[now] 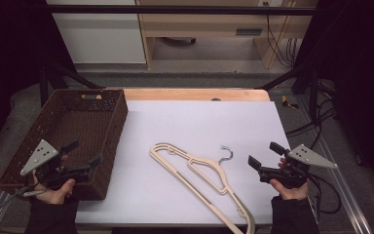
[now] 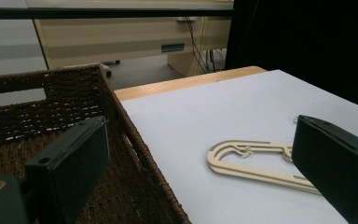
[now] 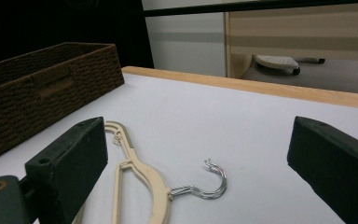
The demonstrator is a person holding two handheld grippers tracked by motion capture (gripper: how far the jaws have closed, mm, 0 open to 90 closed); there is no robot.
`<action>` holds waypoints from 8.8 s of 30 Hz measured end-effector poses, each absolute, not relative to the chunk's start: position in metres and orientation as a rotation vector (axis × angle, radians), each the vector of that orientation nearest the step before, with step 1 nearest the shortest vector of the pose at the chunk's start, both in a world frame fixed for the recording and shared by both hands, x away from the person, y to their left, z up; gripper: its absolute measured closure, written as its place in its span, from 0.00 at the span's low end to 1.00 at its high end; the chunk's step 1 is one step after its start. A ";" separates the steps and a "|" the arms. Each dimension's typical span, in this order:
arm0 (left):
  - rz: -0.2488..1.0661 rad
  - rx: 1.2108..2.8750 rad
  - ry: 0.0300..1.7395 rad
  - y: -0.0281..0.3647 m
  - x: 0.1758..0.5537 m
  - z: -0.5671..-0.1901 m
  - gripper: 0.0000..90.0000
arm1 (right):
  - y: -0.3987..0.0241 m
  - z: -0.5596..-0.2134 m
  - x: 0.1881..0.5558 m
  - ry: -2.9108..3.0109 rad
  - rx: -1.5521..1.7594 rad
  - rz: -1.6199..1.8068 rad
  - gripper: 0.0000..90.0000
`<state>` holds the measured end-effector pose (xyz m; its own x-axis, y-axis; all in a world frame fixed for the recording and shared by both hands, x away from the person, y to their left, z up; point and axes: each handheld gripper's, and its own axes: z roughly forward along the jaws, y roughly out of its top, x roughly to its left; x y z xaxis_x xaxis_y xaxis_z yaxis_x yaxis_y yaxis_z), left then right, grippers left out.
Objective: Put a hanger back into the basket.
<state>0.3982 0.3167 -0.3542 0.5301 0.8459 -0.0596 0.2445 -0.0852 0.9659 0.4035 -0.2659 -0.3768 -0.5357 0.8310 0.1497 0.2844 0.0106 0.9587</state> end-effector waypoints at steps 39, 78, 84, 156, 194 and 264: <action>0.661 1.646 0.926 0.309 0.397 -0.354 0.04 | -0.218 -0.405 0.424 2.089 1.183 1.382 0.23; 0.360 1.939 0.761 0.082 0.476 -0.380 0.10 | -0.253 -0.413 0.392 2.005 1.132 1.489 0.10; 0.350 1.985 0.740 0.057 0.482 -0.390 0.13 | -0.251 -0.414 0.393 2.008 1.125 1.495 0.10; 0.218 2.148 0.877 -0.038 0.511 -0.469 0.98 | -0.251 -0.414 0.393 2.025 1.110 1.485 0.09; 0.250 2.145 0.887 -0.038 0.507 -0.468 0.98 | -0.251 -0.413 0.393 2.026 1.113 1.487 0.09; 0.328 1.969 0.760 0.007 0.461 -0.414 0.97 | -0.187 -0.447 0.430 2.365 1.362 1.519 0.88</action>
<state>0.4613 0.0073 -0.4145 0.7696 0.6330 -0.0832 0.3737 -0.3410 0.8626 0.4296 -0.1872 -0.4472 -0.6197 0.6691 0.4102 0.6512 0.1467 0.7446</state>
